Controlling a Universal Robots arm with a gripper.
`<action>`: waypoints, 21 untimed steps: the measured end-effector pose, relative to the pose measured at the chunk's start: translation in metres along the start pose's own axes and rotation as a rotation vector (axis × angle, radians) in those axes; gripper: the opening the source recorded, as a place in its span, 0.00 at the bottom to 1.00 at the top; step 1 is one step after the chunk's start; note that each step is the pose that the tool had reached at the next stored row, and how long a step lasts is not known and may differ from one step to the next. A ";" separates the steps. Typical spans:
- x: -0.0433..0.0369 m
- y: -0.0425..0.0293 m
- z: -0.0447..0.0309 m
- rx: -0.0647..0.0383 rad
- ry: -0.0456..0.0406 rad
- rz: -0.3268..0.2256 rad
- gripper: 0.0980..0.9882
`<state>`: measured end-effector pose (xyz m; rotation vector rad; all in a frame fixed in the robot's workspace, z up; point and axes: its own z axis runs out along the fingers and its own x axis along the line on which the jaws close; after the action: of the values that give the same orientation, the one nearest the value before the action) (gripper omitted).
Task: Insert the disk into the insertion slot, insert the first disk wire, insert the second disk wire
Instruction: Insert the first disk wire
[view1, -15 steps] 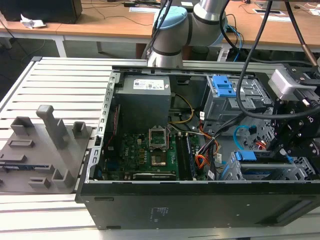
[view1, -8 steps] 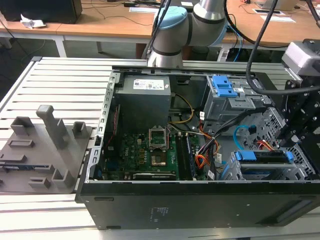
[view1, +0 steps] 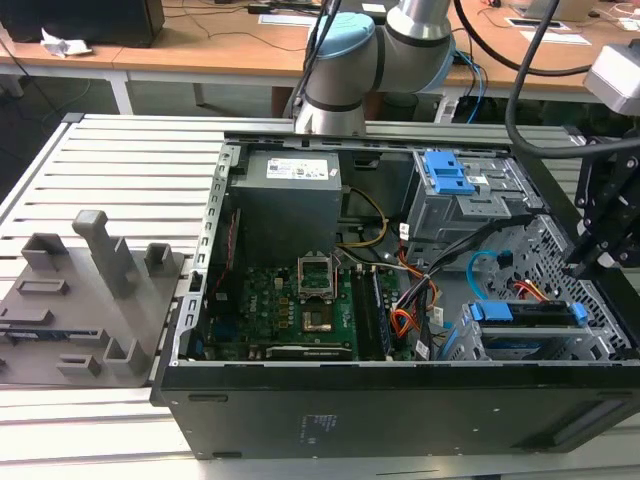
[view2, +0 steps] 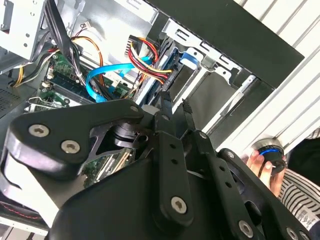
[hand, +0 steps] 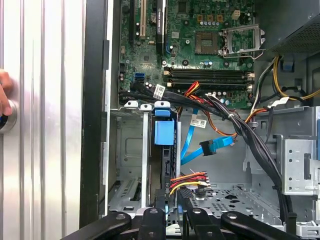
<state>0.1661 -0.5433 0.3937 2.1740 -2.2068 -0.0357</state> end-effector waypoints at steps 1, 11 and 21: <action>0.0000 0.0000 -0.0001 0.000 0.0000 0.000 0.17; 0.0001 0.0104 0.0002 0.000 0.0002 0.000 0.01; 0.0004 0.0297 0.0043 0.000 0.0001 0.000 0.01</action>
<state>0.1363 -0.5433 0.3908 2.1740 -2.2067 -0.0356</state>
